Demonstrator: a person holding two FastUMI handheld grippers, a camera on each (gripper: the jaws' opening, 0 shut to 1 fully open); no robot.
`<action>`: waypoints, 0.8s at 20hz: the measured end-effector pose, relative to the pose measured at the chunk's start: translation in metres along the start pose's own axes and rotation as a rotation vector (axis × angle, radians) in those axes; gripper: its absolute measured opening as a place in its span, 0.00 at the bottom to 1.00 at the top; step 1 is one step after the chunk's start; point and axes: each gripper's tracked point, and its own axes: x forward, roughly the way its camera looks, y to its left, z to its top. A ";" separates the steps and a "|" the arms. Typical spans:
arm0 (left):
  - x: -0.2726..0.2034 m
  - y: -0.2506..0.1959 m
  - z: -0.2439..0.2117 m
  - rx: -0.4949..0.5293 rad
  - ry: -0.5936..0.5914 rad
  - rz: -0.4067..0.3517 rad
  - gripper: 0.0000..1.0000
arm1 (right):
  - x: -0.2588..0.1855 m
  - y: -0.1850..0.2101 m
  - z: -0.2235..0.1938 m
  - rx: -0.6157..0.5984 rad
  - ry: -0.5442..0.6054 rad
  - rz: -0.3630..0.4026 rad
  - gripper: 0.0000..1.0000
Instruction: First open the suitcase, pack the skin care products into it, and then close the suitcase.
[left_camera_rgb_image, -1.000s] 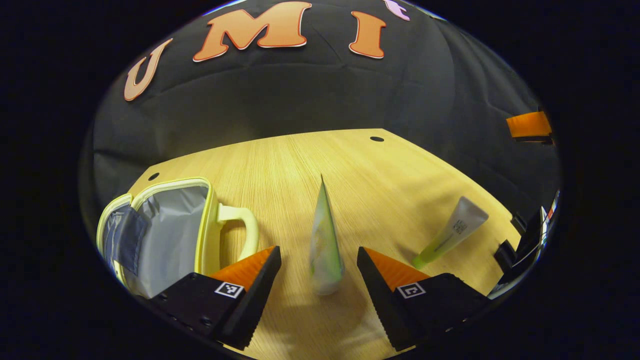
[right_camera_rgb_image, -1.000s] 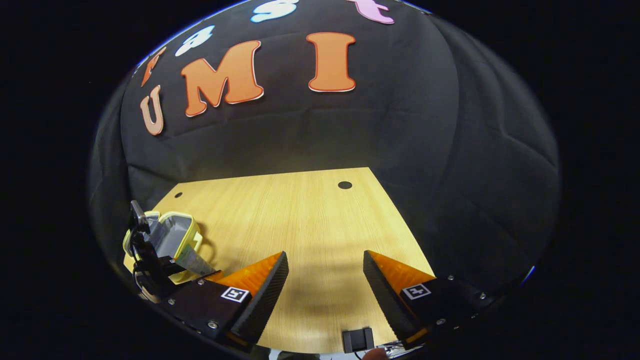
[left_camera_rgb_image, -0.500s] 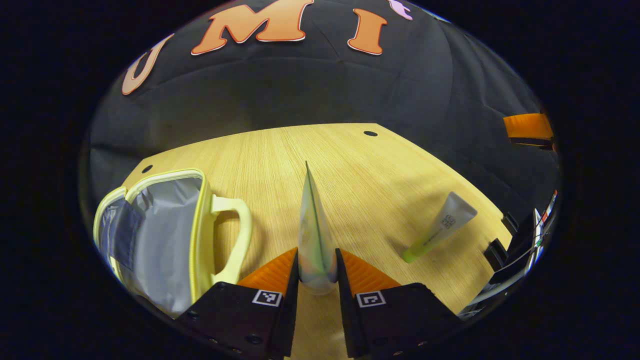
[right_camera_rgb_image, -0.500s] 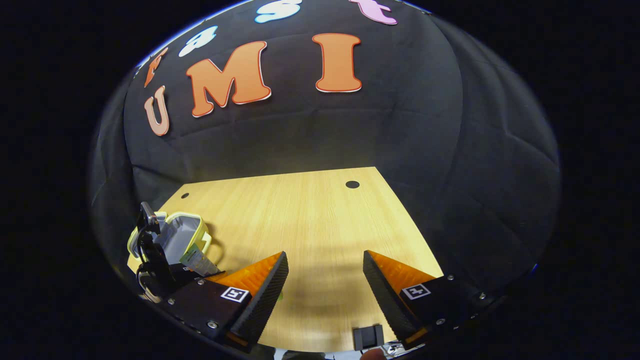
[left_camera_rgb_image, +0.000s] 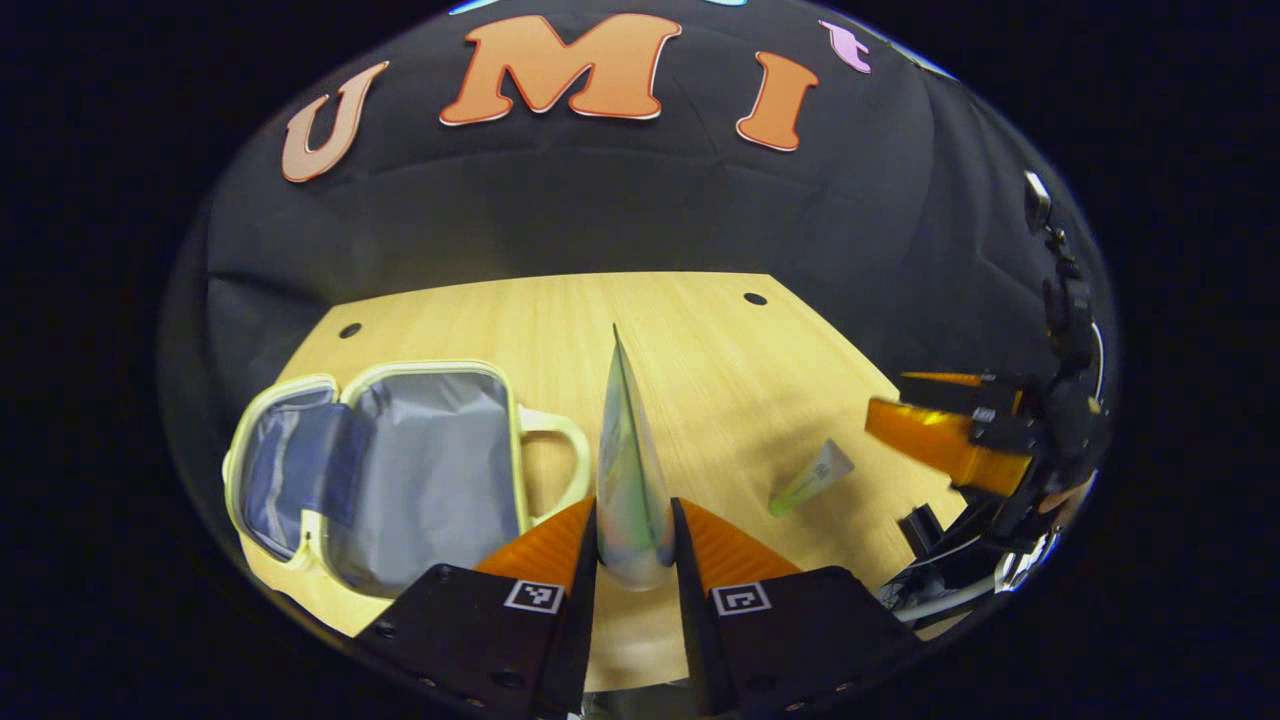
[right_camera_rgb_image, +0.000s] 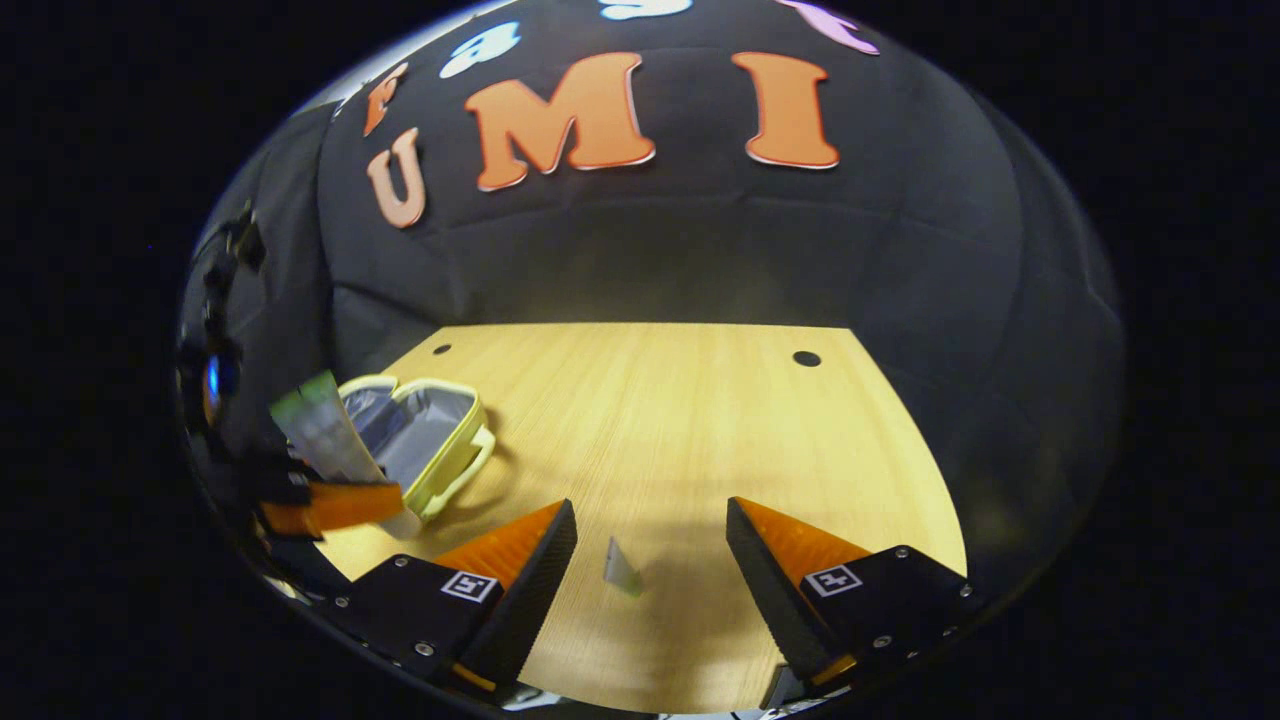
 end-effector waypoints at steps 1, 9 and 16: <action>-0.005 0.005 0.002 -0.002 0.001 0.009 0.39 | 0.006 0.004 -0.012 -0.011 0.027 0.014 0.96; -0.026 0.037 -0.014 -0.008 0.047 0.067 0.38 | 0.045 0.010 -0.097 0.073 0.266 0.040 0.84; -0.025 0.051 -0.017 -0.037 0.063 0.061 0.39 | 0.058 0.008 -0.109 0.046 0.313 0.031 0.57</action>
